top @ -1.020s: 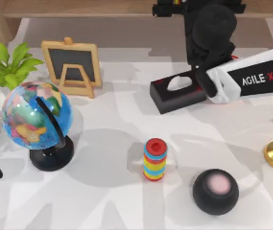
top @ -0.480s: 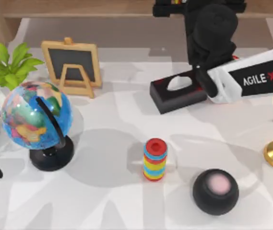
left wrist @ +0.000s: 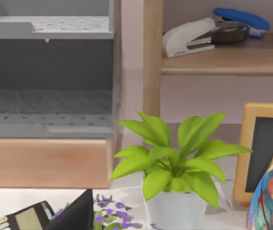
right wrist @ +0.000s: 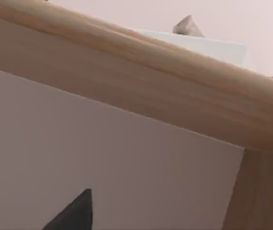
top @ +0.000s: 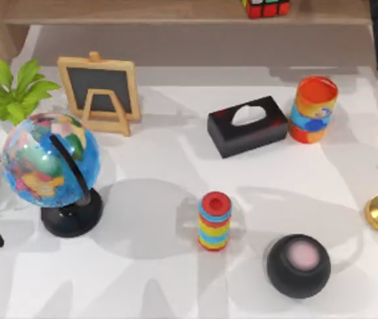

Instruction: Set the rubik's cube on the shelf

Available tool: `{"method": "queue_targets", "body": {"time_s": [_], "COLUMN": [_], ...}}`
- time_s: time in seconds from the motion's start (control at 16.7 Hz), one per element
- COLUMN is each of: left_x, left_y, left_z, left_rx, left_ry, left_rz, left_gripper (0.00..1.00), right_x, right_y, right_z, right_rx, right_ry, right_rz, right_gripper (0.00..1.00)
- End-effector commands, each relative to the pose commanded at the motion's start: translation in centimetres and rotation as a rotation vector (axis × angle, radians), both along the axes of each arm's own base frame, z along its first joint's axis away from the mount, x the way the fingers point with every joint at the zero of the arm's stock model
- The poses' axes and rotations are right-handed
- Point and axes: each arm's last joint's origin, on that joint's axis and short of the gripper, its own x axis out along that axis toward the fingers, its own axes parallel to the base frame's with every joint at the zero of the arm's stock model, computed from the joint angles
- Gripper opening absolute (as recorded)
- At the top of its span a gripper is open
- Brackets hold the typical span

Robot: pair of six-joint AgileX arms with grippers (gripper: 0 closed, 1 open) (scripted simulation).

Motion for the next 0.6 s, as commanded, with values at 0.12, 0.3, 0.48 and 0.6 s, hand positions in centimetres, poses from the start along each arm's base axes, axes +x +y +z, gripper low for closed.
{"method": "queue_targets", "body": {"time_s": [0.12,0.3,0.48,0.6], "left_x": [0.0,0.0,0.0,0.0], "left_y": [0.0,0.0,0.0,0.0], "left_z": [0.0,0.0,0.0,0.0], "left_rx": [0.0,0.0,0.0,0.0], "left_ry": [0.0,0.0,0.0,0.0], "left_rz": [0.0,0.0,0.0,0.0], "left_gripper": [1.0,1.0,1.0,1.0], "right_x": [-1.6,-5.0,-9.6,-12.8], "right_y": [-5.5,-14.2,-21.5,-25.0], "right_z": [0.8,0.2,-2.0,-4.0], "right_rx": [-0.148,-0.405,-0.669,-0.834], "right_ry": [-0.047,-0.055,0.023,0.108], "right_rz": [-0.104,-0.305,-0.494,-0.576], "right_gripper": [1.0,1.0,1.0,1.0]}}
